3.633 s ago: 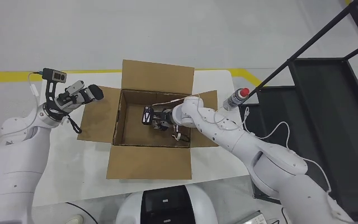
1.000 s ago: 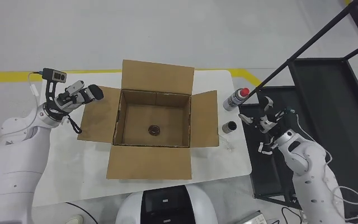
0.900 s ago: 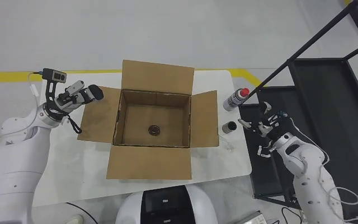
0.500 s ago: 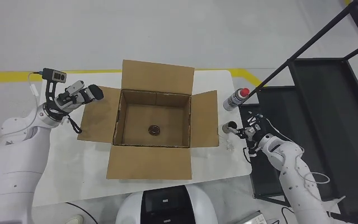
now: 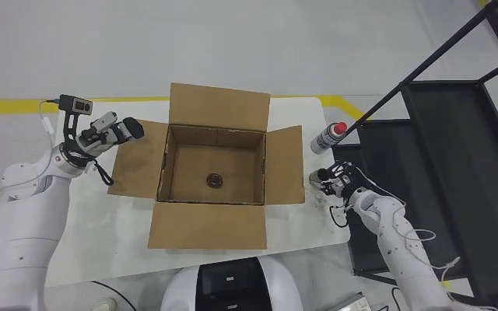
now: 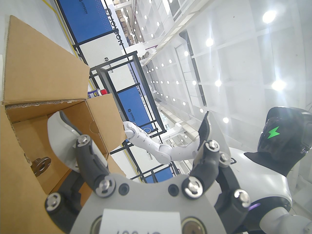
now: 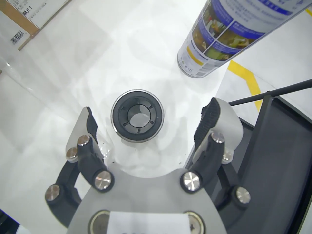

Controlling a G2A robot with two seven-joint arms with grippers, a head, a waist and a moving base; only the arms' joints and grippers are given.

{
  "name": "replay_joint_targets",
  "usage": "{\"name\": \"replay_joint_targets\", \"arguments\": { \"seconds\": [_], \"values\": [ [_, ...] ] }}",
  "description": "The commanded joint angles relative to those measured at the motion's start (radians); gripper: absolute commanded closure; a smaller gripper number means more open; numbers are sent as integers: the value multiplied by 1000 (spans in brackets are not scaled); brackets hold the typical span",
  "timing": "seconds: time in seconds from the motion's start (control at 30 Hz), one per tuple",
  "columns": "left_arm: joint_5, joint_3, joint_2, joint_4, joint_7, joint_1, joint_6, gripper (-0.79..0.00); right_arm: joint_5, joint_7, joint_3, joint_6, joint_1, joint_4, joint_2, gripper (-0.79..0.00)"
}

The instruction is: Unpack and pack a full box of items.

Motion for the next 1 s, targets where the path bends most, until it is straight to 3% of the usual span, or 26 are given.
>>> {"name": "replay_joint_targets", "arguments": {
  "seconds": [0.0, 0.03, 0.1, 0.33, 0.47, 0.8, 0.97],
  "values": [
    [0, 0, 0, 0, 0, 0, 0, -785, 1, 0, -14, -1, 17, 29, -2, -302],
    [0, 0, 0, 0, 0, 0, 0, -785, 0, -2, -19, -1, 26, 40, -3, -126],
    [0, 0, 0, 0, 0, 0, 0, -785, -28, -6, -32, -3, 37, 50, -2, 0],
    [0, 0, 0, 0, 0, 0, 0, -785, -27, -25, -43, 20, 30, 52, -2, 0],
    [0, 0, 0, 0, 0, 0, 0, -785, 8, -40, 2, 27, -12, -17, 7, 0],
    [0, 0, 0, 0, 0, 0, 0, -785, 155, 58, 281, -83, -236, -392, 52, 0],
    [0, 0, 0, 0, 0, 0, 0, -785, 232, 150, 342, -185, -287, -586, 63, 0]
  ]
}}
